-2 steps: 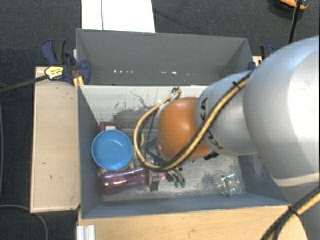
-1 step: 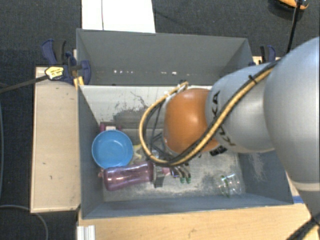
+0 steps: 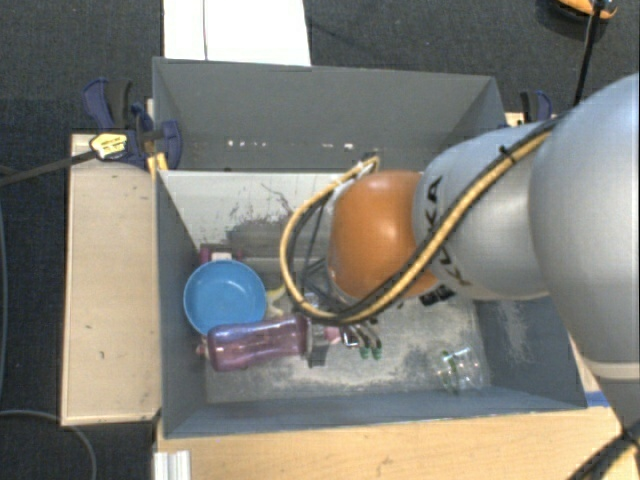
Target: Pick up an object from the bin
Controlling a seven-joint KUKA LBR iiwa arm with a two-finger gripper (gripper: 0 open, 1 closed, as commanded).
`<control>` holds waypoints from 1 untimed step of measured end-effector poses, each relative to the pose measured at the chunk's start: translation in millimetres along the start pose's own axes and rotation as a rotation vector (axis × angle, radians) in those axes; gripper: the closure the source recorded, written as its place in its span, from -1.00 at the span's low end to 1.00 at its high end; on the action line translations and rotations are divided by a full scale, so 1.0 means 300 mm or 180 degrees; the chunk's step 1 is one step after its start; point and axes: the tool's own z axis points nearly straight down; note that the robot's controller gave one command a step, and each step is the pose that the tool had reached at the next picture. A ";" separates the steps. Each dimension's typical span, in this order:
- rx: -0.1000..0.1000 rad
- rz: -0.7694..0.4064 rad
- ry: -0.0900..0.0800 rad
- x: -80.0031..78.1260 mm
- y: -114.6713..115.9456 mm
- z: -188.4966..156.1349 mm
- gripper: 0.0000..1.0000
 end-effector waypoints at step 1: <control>0.0013 -0.0015 0.0071 0.024 -0.030 -0.064 1.00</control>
Offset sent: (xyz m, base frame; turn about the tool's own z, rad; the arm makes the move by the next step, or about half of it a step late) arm 0.0613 -0.0125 -0.0537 -0.0549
